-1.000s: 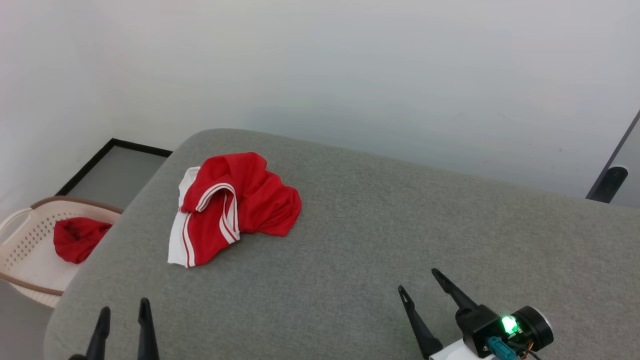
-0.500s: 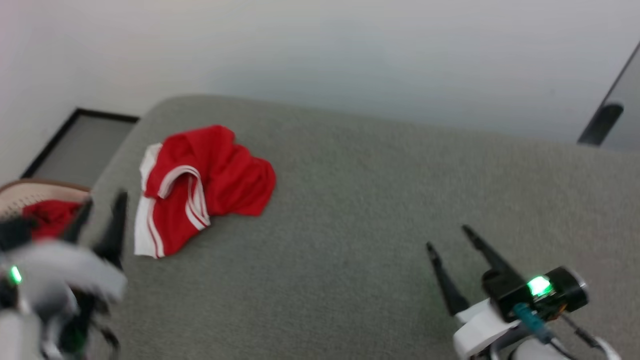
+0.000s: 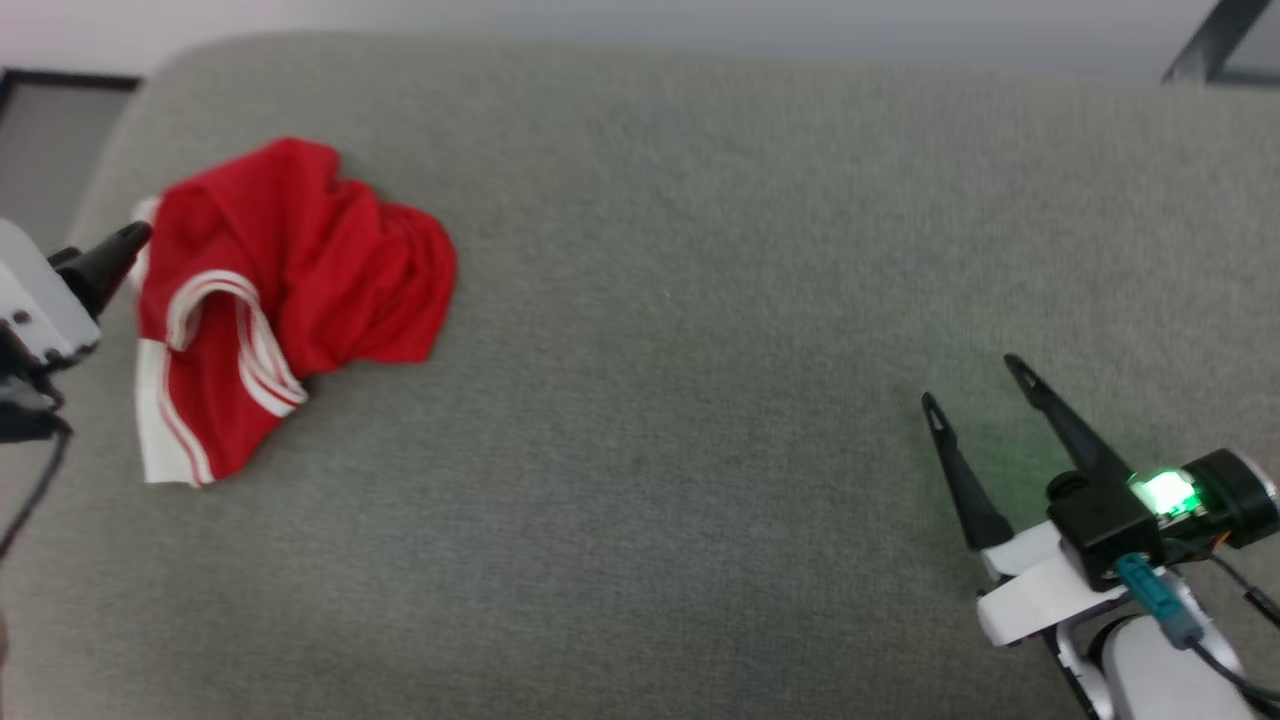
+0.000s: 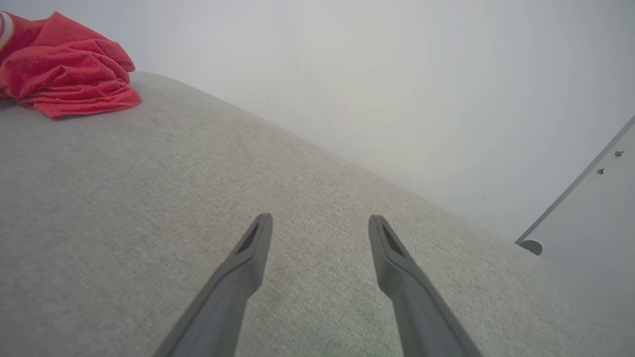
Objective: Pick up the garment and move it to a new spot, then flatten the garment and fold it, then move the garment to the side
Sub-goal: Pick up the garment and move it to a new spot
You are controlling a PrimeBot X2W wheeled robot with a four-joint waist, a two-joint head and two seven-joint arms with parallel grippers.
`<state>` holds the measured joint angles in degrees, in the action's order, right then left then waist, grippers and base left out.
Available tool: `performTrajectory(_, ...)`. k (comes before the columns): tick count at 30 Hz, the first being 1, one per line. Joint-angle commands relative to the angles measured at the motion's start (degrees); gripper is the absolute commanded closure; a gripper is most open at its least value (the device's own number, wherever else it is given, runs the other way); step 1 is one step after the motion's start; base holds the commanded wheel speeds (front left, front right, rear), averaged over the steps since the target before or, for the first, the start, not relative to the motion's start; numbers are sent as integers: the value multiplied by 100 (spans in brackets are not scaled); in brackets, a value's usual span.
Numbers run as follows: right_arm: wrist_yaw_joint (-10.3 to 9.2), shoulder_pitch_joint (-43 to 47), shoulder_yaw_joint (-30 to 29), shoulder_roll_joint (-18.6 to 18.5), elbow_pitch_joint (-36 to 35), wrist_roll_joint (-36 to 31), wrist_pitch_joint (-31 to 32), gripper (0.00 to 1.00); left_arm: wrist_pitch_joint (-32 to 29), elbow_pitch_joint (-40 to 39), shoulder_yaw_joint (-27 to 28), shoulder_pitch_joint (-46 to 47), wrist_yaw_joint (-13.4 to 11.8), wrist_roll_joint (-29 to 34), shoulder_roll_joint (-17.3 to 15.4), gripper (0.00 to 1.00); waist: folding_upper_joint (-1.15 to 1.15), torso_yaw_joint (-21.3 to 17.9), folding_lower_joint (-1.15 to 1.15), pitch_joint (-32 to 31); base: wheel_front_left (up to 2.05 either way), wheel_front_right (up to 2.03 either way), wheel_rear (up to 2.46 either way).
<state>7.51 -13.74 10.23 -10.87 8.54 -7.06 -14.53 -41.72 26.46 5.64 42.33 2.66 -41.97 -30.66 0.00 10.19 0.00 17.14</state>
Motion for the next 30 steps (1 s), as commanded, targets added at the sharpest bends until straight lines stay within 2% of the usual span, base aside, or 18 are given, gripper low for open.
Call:
performTrajectory(1, -4, -81, -18, -39, -75, 74, 30, 0, -60, 154, -36, 140, 7, 28, -41, 0, 0, -282, 0, 533, 0, 0, 0)
performTrajectory(10, -4, -2, -136, -183, -621, 205, 283, 0, -708, 1545, -471, 818, -12, 61, 149, 0, 0, -345, 0, 962, 0, 0, 0)
performTrajectory(14, -4, 7, -169, -232, -819, 259, 398, 0, -677, 2076, -633, 977, 82, 97, 316, 0, 0, -339, 0, 1126, 0, 0, 0)
performTrajectory(20, -4, 30, -187, -241, -935, 308, 488, 0, -583, 2877, -759, 1175, 41, 157, 512, 0, 0, -323, 0, 1175, 0, 0, 0)
performTrajectory(21, -4, 24, -185, -238, -936, 318, 503, 0, -557, 2981, -764, 1210, 43, 151, 528, 7, 0, -319, 0, 1161, 0, 0, 0)
performTrajectory(22, -4, 20, -177, -230, -931, 327, 518, 0, -507, 3069, -785, 1245, 48, 173, 539, 57, 0, -316, 0, 1139, 0, 0, 0)
performTrajectory(23, -4, 21, -170, -214, -930, 328, 524, 0, -389, 3118, -791, 1294, 54, 205, 518, 100, 0, -311, 0, 1106, 0, 0, 0)
performTrajectory(30, -4, 83, -184, -132, -742, 401, 445, 0, 311, 3036, -838, 1877, 201, 392, 126, 100, 0, -269, 0, 704, 0, 0, 0)
